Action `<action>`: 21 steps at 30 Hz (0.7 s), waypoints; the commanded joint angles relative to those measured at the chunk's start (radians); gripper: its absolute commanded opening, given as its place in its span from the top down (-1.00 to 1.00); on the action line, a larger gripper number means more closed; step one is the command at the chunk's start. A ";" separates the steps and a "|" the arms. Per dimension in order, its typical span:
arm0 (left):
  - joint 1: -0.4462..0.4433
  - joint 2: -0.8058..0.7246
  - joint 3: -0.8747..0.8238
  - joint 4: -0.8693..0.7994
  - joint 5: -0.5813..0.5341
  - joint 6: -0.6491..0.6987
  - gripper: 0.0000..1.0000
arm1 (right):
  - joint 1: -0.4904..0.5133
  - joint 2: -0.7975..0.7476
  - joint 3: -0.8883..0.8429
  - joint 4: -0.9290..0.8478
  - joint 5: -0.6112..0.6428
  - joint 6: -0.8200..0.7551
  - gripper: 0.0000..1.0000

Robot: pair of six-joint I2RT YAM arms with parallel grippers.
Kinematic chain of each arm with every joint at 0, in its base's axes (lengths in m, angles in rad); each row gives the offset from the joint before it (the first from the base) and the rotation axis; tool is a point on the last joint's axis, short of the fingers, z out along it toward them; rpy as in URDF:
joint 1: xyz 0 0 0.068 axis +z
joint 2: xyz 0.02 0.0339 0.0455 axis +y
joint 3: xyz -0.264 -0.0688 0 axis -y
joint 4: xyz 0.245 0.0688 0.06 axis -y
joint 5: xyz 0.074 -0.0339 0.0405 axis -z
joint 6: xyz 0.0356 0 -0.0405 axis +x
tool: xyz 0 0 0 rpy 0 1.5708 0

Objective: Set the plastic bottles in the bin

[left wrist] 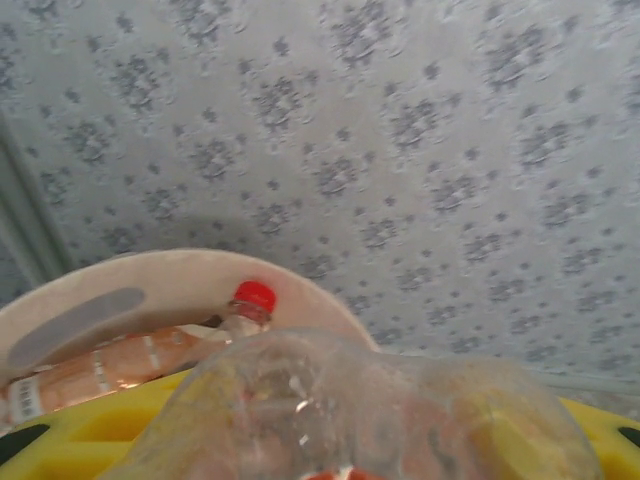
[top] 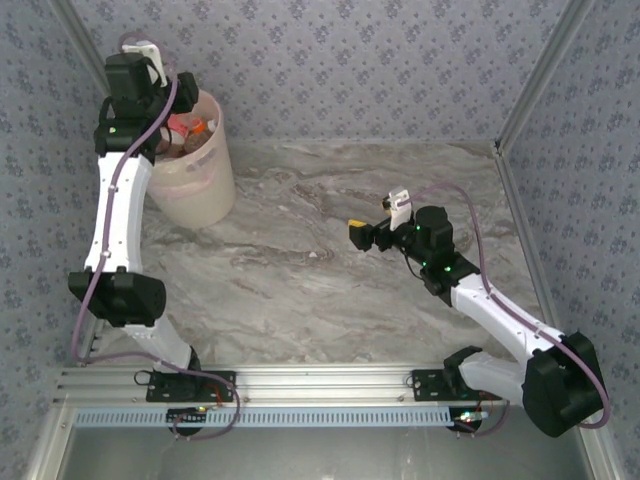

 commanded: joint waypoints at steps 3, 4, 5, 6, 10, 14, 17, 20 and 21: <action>0.002 0.040 0.037 -0.102 -0.040 0.065 0.21 | -0.006 -0.027 -0.014 -0.027 0.029 0.009 -1.00; 0.001 0.048 0.031 -0.102 -0.040 0.069 0.21 | -0.005 -0.027 -0.014 -0.030 0.030 0.009 -1.00; 0.002 0.058 0.034 -0.130 -0.037 0.072 0.21 | -0.005 -0.025 -0.014 -0.032 0.030 0.009 -1.00; 0.002 0.072 0.046 -0.153 -0.035 0.078 0.20 | -0.005 -0.026 -0.012 -0.037 0.031 0.009 -1.00; 0.002 0.156 0.140 -0.246 -0.013 0.093 0.05 | -0.005 -0.026 -0.008 -0.050 0.037 0.008 -1.00; 0.000 0.279 0.351 -0.387 0.006 0.090 -0.52 | -0.005 -0.021 -0.008 -0.055 0.049 0.007 -1.00; 0.000 0.346 0.523 -0.453 0.033 0.088 -0.80 | -0.006 -0.017 -0.006 -0.058 0.050 0.007 -1.00; 0.001 0.358 0.605 -0.451 0.048 0.082 -0.92 | -0.006 -0.013 -0.002 -0.063 0.054 0.008 -1.00; 0.002 0.355 0.609 -0.444 0.049 0.075 -0.94 | -0.007 -0.012 0.000 -0.063 0.056 0.007 -1.00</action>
